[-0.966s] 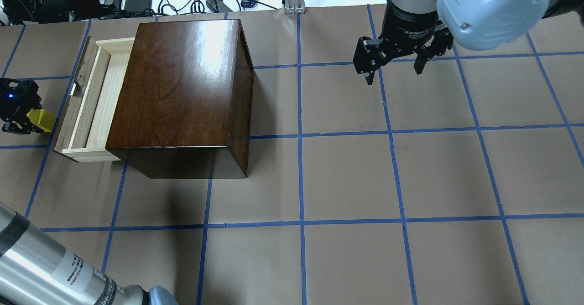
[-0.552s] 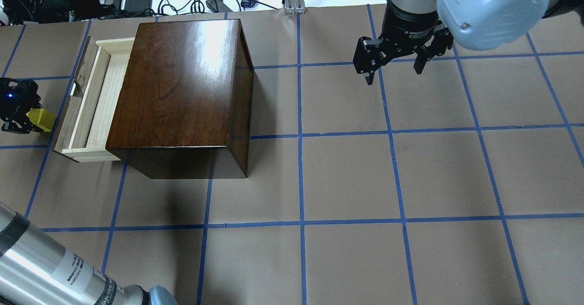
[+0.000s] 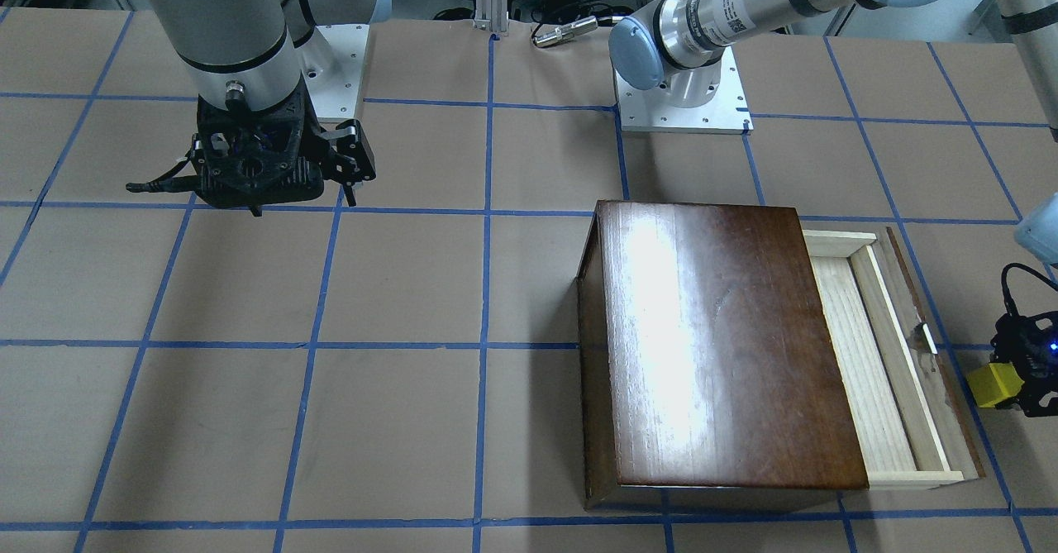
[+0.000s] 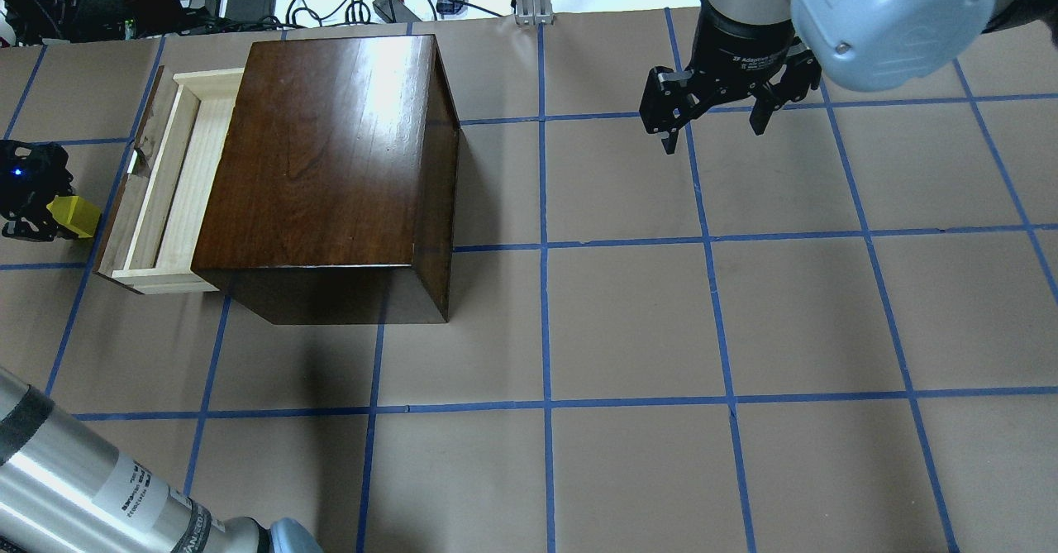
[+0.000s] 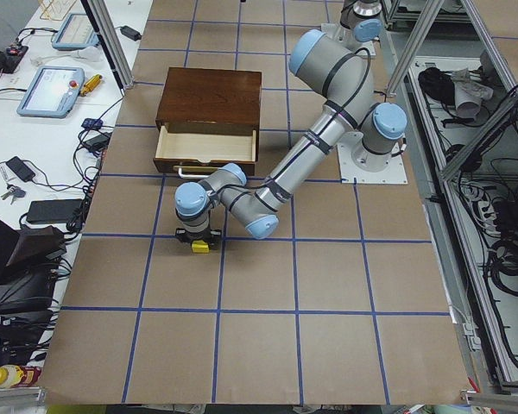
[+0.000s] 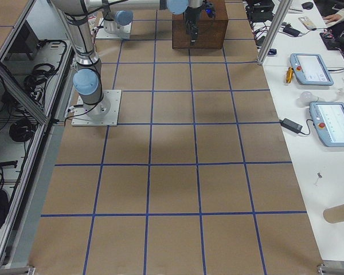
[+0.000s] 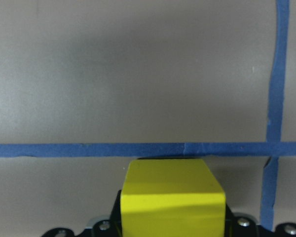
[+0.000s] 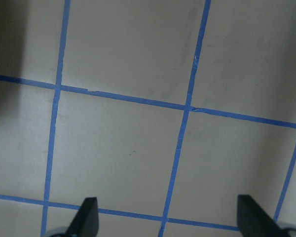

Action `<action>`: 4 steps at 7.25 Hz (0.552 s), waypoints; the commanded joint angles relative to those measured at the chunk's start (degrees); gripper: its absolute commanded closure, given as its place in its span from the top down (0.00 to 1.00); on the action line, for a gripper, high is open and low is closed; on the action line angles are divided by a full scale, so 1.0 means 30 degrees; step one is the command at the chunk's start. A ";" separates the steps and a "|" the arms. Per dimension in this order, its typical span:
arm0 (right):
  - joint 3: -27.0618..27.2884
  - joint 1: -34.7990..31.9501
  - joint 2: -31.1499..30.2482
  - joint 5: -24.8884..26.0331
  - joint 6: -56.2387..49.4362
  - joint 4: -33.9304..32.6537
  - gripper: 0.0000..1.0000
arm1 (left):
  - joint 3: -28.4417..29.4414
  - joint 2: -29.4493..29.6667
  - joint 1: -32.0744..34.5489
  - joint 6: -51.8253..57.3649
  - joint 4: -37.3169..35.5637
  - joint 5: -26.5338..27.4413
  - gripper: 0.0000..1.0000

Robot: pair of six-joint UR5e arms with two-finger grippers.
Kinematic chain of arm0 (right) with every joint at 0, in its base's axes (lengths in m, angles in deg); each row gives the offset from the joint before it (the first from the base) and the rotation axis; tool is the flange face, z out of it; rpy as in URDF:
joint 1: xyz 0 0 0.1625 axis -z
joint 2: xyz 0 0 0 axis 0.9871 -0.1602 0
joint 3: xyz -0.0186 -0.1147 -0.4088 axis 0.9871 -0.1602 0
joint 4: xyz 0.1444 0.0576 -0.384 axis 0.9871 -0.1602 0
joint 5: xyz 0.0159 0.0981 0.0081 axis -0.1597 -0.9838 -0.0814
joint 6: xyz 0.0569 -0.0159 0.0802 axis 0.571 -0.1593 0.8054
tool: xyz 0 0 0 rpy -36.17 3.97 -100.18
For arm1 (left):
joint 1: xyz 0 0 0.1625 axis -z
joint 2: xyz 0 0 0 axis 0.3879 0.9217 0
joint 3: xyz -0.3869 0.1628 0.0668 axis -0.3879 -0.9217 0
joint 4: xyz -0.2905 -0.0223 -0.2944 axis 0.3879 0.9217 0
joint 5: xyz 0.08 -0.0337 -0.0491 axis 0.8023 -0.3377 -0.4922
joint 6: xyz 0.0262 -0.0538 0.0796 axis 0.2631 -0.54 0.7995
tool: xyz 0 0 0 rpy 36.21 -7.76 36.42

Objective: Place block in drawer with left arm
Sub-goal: 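Lift the yellow cube with the left gripper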

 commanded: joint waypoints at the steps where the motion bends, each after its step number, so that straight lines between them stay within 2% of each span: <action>1: 0.0000 0.0000 0.0000 0.0000 0.0004 0.0000 1.00 | 0.0011 -0.0003 0.0000 0.0028 0.0000 0.0000 0.00; 4: 0.0000 0.0000 0.0000 0.0000 -0.0025 0.0000 1.00 | 0.0127 -0.0119 0.0000 -0.0001 0.0029 0.0029 0.00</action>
